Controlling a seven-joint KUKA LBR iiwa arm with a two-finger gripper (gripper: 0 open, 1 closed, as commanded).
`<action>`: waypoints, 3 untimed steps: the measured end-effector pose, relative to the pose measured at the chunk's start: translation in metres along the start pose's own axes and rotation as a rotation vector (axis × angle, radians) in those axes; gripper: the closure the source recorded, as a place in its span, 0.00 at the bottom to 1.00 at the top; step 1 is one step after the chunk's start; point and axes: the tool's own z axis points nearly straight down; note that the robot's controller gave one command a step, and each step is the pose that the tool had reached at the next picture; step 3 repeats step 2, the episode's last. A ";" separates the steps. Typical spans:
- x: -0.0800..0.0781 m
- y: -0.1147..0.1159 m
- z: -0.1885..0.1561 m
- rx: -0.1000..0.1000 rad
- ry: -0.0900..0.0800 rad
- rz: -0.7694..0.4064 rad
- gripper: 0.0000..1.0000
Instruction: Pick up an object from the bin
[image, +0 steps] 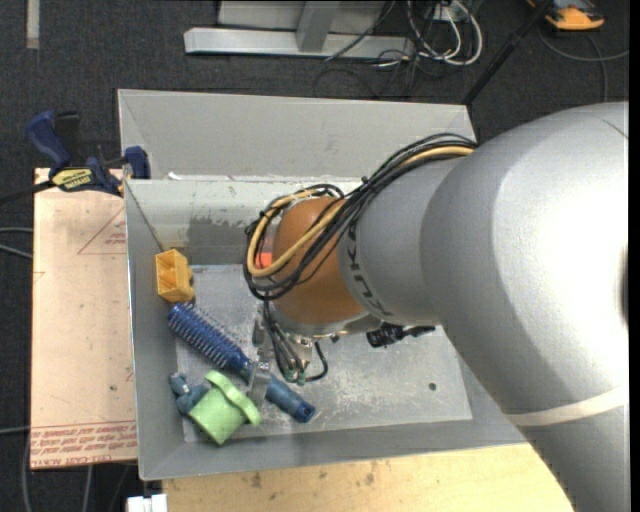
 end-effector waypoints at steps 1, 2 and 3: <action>0.001 0.000 0.000 0.000 0.003 0.000 1.00; -0.020 0.006 -0.130 -0.003 -0.004 0.050 1.00; -0.020 0.006 -0.130 -0.003 -0.004 0.050 1.00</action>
Offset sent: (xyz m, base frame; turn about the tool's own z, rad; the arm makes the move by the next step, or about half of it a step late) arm 0.0000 0.0000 0.0000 0.0000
